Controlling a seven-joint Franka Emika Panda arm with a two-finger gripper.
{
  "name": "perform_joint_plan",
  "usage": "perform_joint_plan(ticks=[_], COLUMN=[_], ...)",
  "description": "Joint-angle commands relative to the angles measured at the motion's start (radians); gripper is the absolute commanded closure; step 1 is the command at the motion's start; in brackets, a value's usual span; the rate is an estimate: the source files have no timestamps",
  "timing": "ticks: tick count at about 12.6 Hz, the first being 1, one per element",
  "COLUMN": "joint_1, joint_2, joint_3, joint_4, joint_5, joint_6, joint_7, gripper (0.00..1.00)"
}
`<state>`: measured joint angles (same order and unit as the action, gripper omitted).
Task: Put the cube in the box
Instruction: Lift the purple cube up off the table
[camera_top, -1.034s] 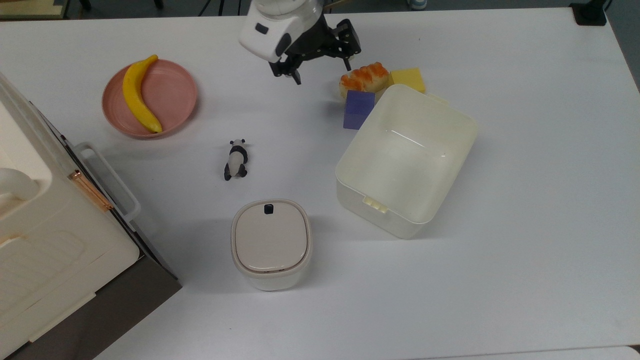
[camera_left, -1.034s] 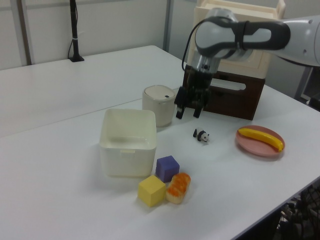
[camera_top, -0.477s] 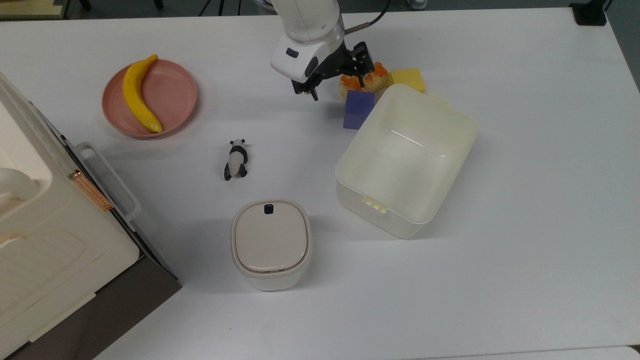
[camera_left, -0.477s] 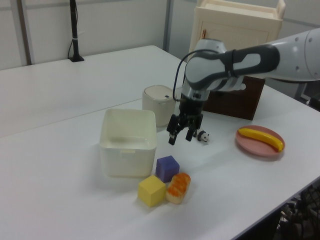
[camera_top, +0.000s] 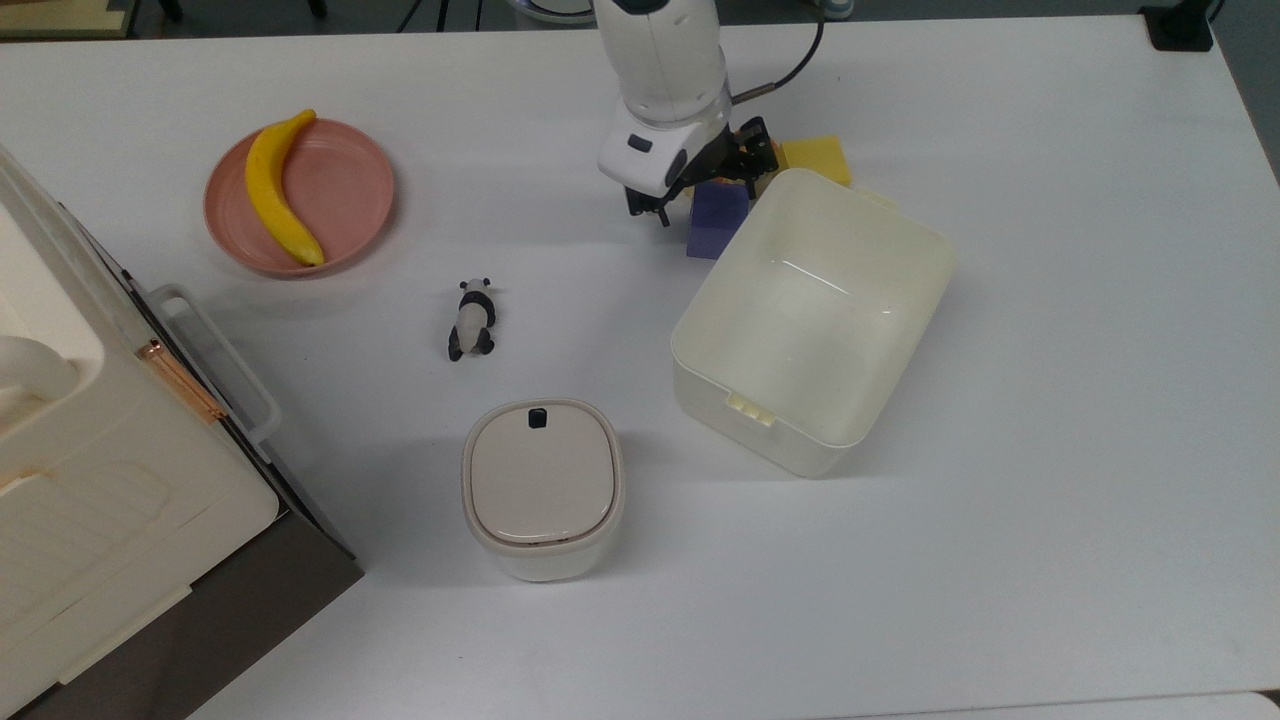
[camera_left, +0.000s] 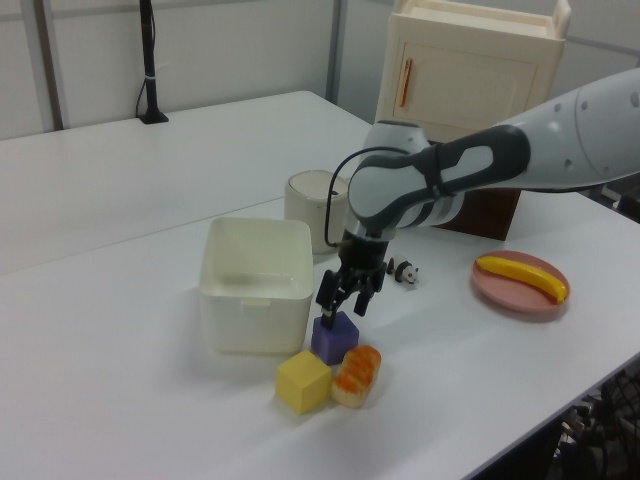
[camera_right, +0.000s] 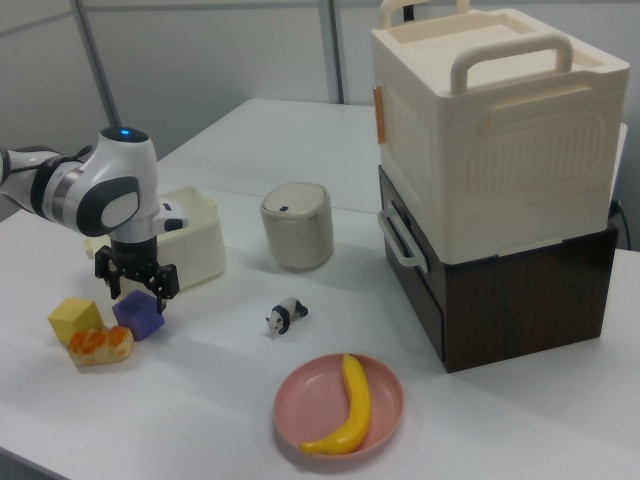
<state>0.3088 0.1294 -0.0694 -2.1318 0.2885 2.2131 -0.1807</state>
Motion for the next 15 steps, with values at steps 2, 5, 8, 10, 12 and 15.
perform_joint_plan(ticks=[2, 5, 8, 10, 12, 15], joint_1=[0.064, 0.058, -0.005, -0.023, -0.031, -0.031], joint_2=[0.016, 0.013, -0.028, -0.066, -0.07, 0.019], joint_3=[-0.018, -0.021, -0.039, -0.082, -0.131, -0.127], joint_4=[-0.016, -0.011, 0.012, 0.059, 0.209, 0.395], joint_5=[0.026, 0.024, 0.011, 0.008, 0.003, 0.056], joint_6=[0.057, 0.036, -0.133, -0.228, -0.343, -0.325], joint_7=[-0.006, -0.023, -0.155, -0.169, -0.164, -0.112], gripper=[0.0, 0.35, 0.82, 0.82, 0.82, 0.8])
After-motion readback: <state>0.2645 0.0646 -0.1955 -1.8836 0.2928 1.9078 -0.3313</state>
